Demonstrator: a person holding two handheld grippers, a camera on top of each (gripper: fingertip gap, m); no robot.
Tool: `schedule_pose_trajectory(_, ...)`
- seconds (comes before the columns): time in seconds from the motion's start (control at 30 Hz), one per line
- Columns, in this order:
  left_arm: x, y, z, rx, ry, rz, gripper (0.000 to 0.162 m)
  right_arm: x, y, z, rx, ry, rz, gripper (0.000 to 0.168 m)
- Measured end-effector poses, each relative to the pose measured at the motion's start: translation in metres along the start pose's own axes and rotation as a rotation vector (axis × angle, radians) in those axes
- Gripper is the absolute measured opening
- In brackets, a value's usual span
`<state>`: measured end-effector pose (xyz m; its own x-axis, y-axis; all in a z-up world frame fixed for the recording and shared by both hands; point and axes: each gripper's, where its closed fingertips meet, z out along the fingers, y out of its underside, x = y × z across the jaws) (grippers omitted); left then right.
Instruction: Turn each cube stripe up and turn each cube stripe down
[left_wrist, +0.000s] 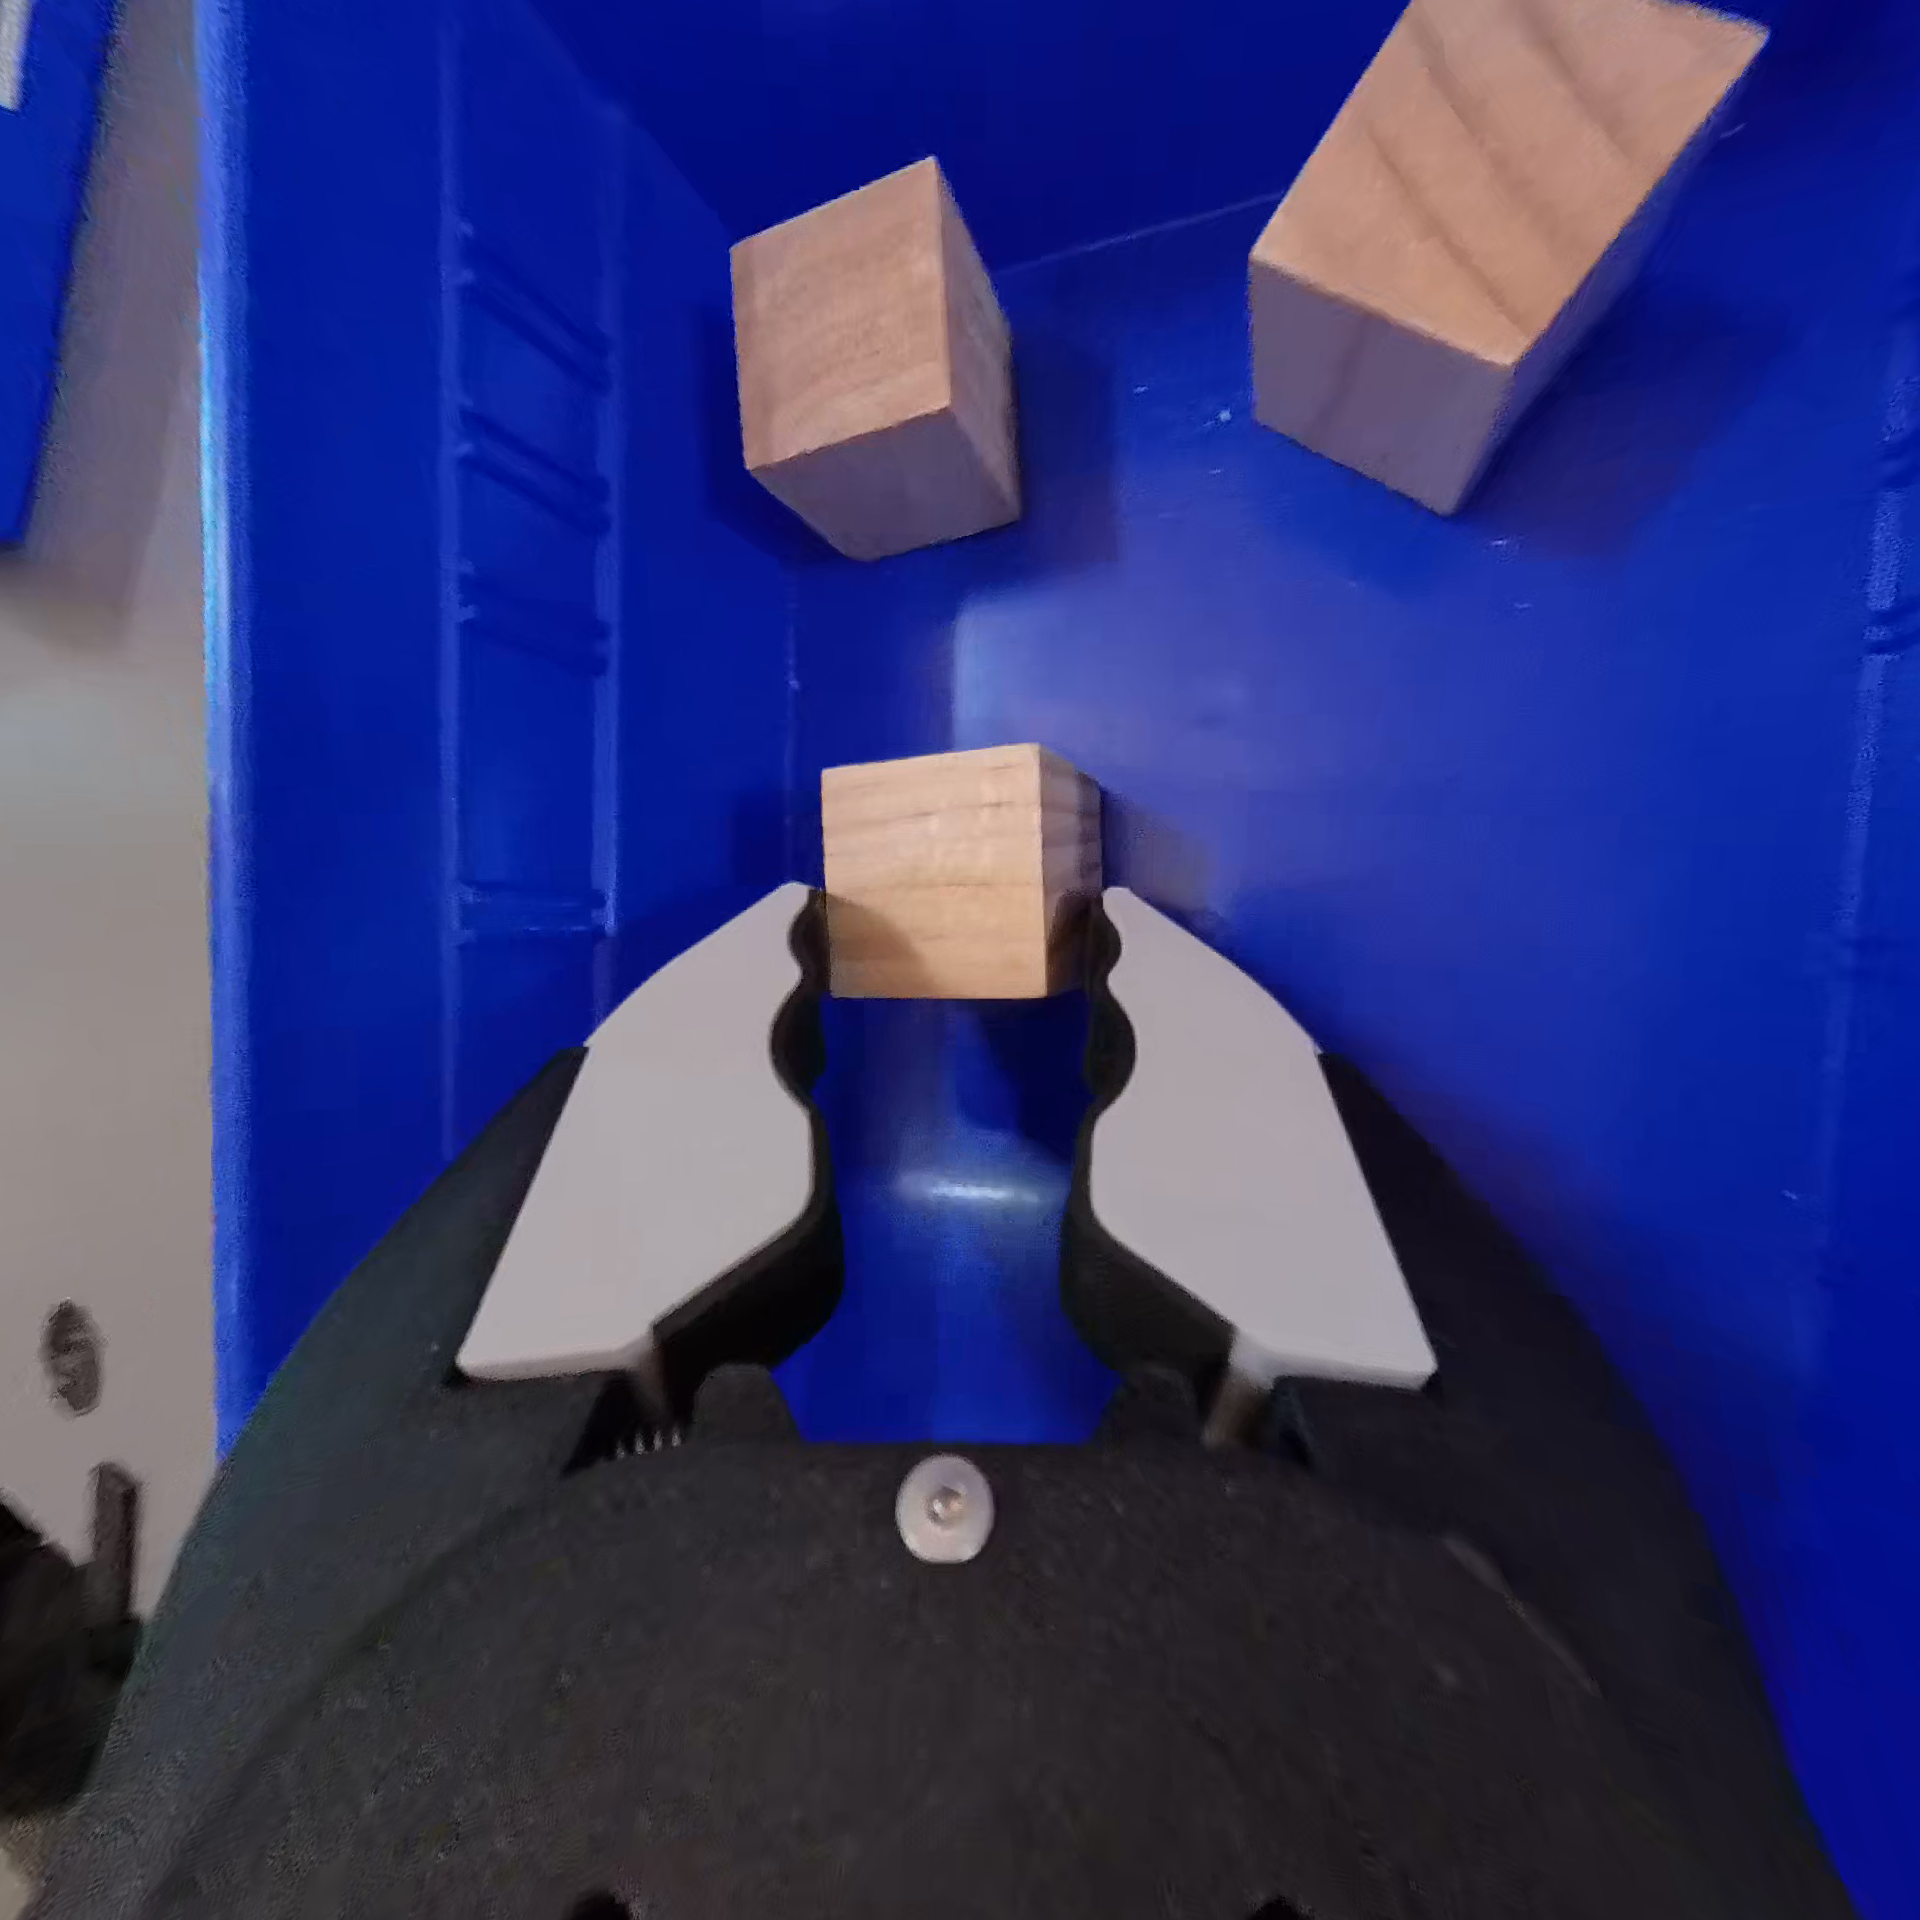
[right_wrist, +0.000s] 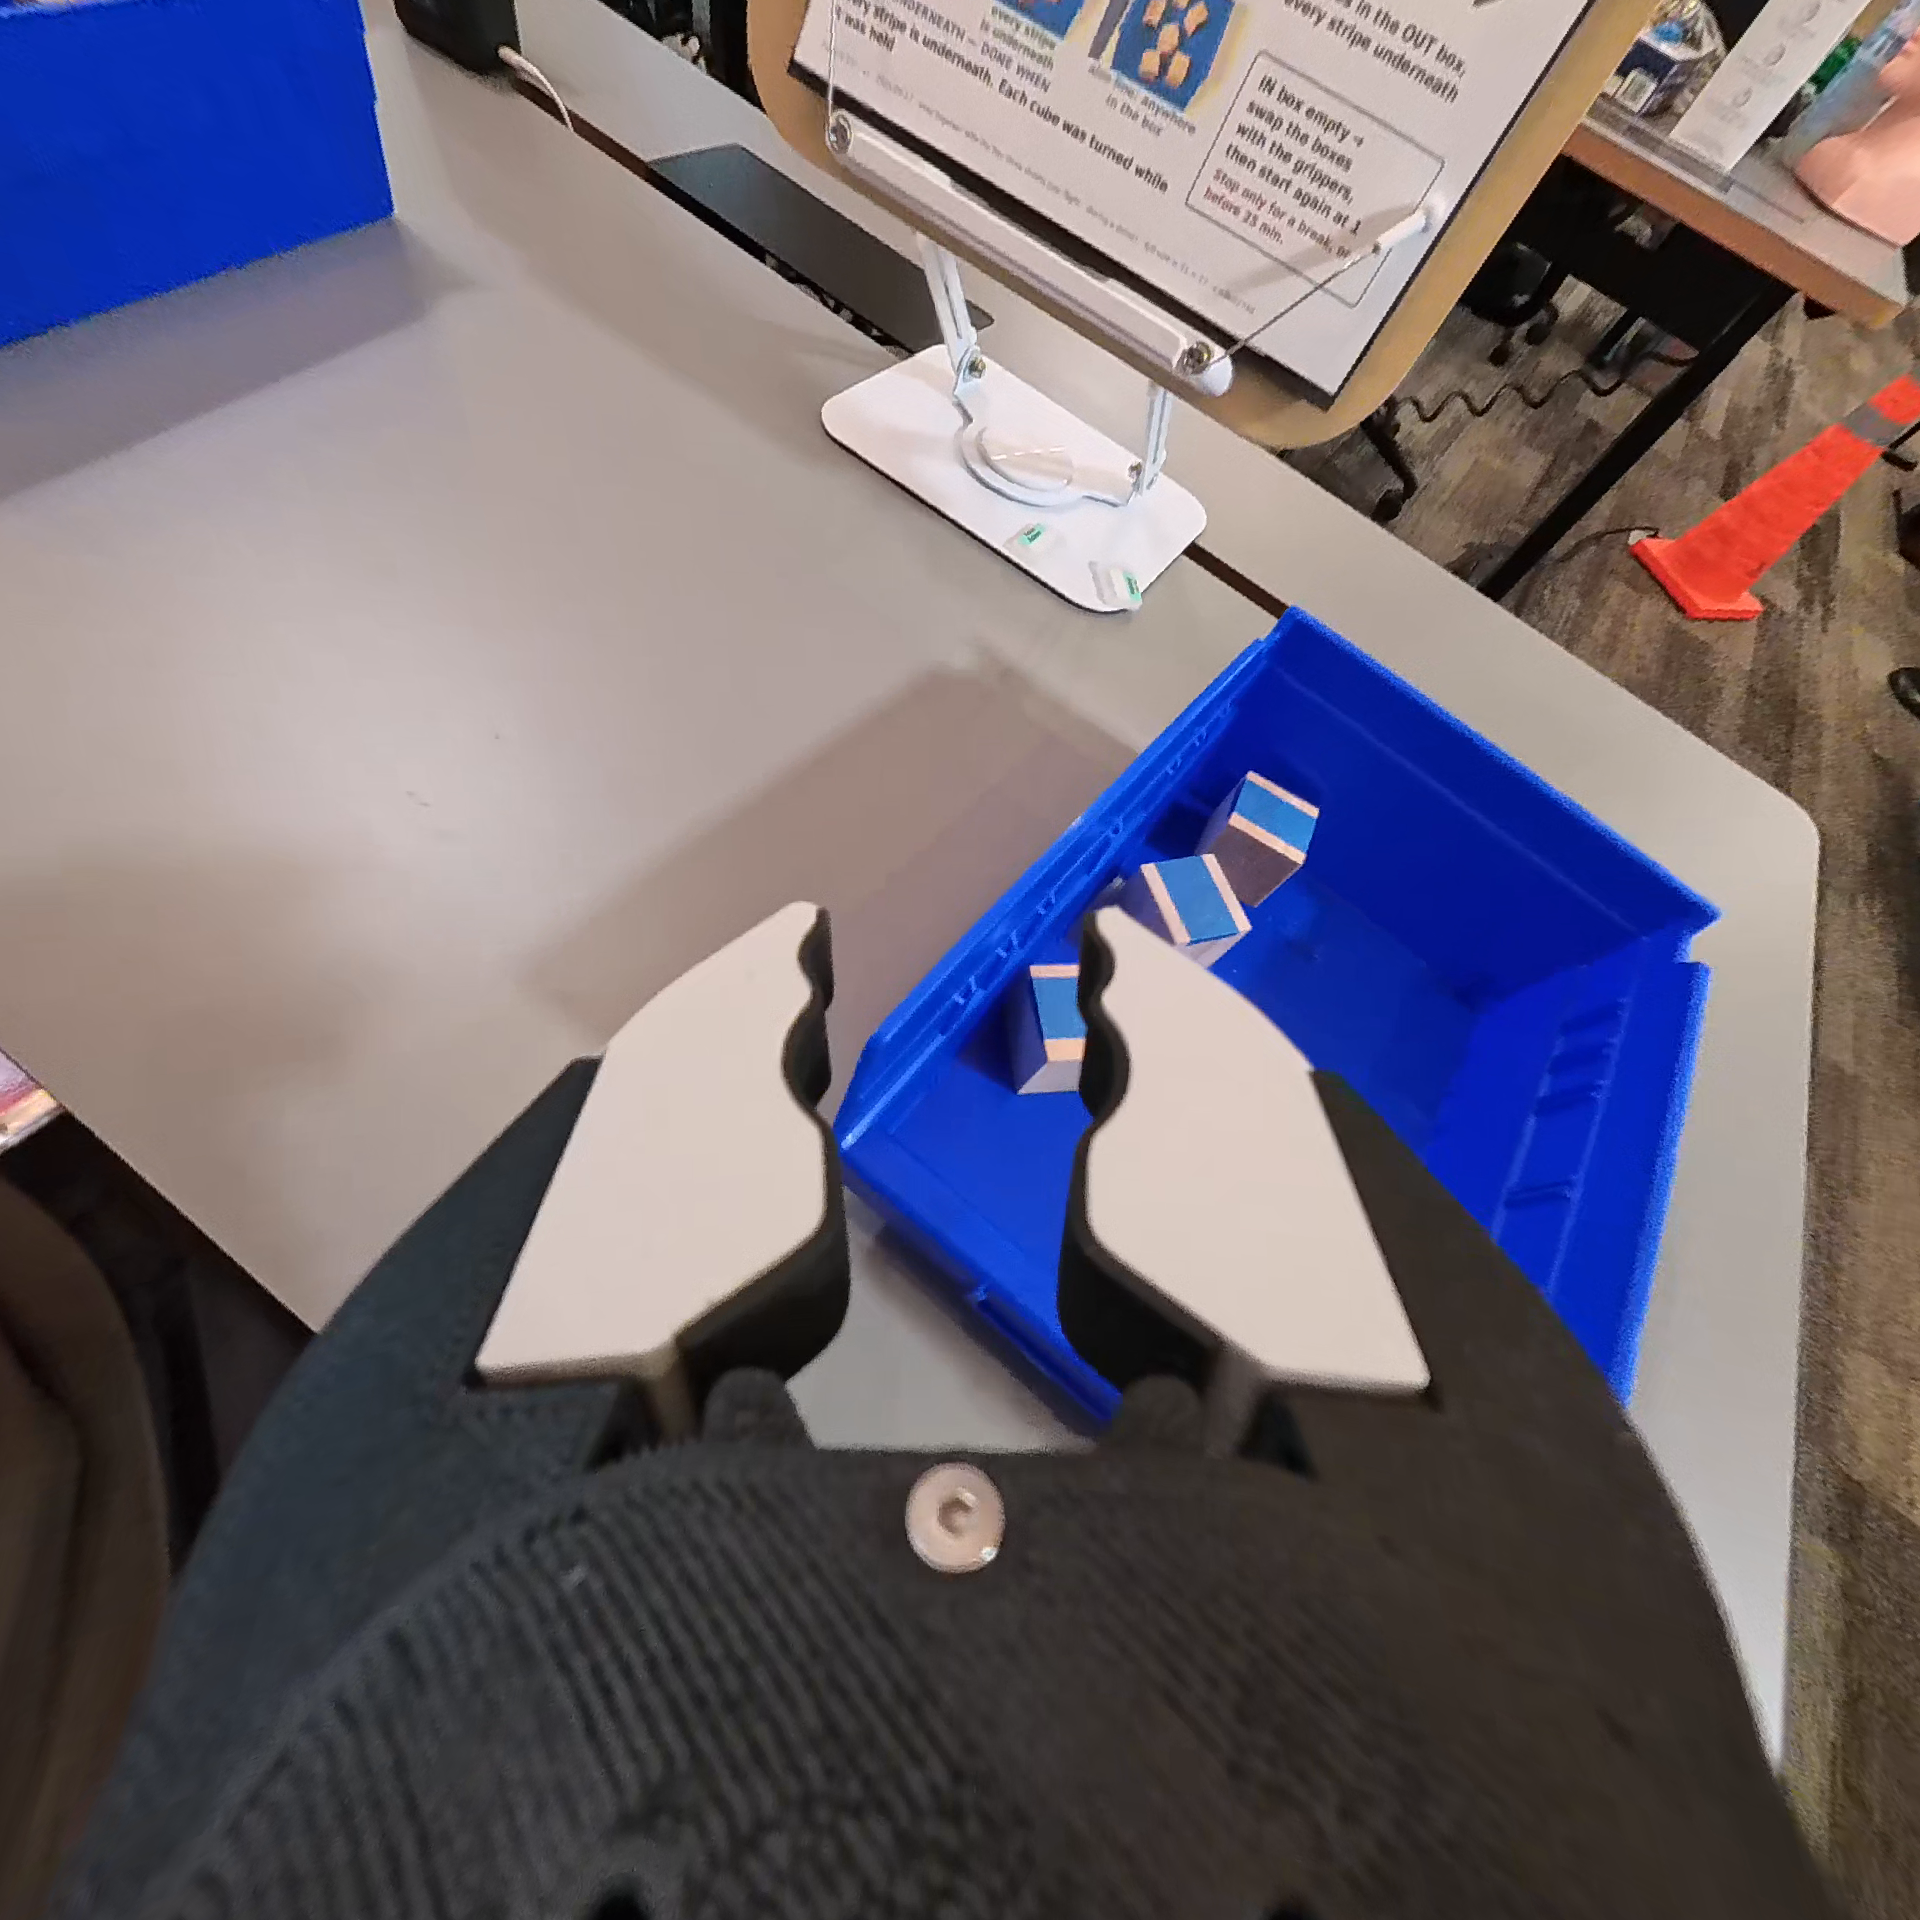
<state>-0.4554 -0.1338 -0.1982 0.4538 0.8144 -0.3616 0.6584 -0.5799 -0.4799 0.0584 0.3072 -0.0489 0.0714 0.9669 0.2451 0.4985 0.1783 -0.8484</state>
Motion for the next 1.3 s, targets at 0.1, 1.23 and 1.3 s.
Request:
schedule_pose_trajectory(0.1,0.008,-0.005,-0.010,0.044,0.160,-0.113,0.049,0.001,-0.005,-0.002,0.021,-0.001,0.005,0.045)
schedule_pose_trajectory(1.23,0.389,0.037,-0.360,-0.141,2.373,-0.257,0.047,-0.136,-0.040,0.066,0.527,-0.227,-0.064,0.070)
schedule_pose_trajectory(1.3,0.387,0.040,-0.358,-0.217,2.404,-0.310,0.047,-0.144,-0.035,0.074,0.502,-0.265,-0.073,0.070)
